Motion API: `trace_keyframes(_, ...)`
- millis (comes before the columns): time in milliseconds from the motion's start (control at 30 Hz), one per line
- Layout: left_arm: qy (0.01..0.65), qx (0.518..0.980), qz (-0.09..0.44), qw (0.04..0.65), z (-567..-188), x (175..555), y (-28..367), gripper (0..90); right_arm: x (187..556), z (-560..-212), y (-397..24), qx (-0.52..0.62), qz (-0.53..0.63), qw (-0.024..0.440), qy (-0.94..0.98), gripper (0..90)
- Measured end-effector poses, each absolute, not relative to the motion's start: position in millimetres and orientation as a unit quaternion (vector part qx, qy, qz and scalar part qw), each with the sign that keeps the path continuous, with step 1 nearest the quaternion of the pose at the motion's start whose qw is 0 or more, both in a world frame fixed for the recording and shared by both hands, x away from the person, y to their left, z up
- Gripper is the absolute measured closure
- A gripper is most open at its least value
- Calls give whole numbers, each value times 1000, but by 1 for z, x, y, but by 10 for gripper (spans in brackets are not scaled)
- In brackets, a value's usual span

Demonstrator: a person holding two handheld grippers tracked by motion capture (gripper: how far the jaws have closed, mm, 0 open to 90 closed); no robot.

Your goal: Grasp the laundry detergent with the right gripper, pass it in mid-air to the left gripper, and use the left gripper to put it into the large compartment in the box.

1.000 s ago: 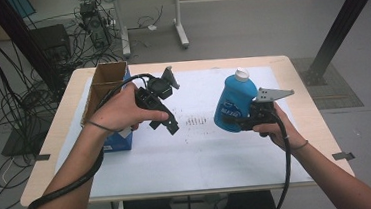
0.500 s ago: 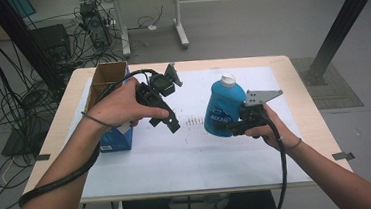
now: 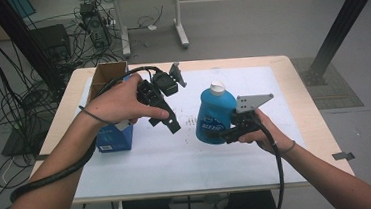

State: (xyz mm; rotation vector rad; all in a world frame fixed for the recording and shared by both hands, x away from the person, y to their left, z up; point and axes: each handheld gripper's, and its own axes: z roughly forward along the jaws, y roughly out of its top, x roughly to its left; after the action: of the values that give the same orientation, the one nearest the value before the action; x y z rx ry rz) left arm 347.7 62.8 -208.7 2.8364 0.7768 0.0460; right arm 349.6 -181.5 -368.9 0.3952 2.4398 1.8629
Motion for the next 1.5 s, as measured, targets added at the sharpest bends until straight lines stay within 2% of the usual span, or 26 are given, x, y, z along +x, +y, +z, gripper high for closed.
trace_keyframes(1500,159,986,25,51,-193,318,37,127,331,-371,-117,27,576,-21,816,403)
